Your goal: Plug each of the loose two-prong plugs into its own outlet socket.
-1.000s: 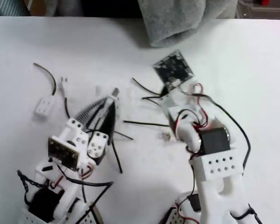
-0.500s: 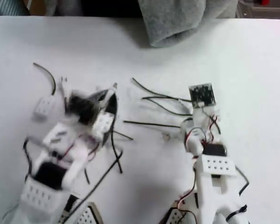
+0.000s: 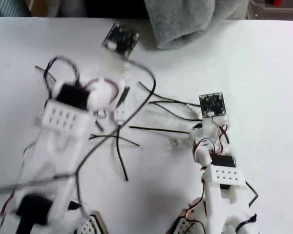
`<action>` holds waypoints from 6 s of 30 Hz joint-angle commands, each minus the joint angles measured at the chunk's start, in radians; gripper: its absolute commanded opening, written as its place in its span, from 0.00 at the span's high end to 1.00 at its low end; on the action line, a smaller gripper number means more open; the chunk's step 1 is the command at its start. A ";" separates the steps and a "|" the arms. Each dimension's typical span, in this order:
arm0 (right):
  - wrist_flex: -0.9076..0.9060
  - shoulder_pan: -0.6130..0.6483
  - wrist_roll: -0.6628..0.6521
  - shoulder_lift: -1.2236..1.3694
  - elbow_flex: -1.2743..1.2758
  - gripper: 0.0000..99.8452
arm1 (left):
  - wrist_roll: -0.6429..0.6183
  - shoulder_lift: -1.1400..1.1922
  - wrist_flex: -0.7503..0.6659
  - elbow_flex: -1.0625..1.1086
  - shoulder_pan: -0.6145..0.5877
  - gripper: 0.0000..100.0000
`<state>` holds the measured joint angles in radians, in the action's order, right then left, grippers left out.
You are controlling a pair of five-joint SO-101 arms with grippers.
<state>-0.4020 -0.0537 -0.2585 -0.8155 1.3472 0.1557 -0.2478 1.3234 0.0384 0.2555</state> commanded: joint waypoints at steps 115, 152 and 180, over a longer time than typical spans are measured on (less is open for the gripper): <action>0.091 -0.039 -0.002 -0.004 0.011 0.98 | 0.454 -0.107 0.250 -0.265 0.257 0.98; -0.282 -0.064 -0.130 -1.003 -0.307 0.98 | 0.101 -1.109 -0.690 0.945 0.518 0.98; -0.731 0.819 -0.160 -0.590 -0.844 0.98 | 0.100 -1.110 -0.686 0.945 0.518 0.98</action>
<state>-1.1538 0.7610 -0.3982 -1.5090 0.5462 0.2662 -1.3433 0.6559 0.9866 0.7664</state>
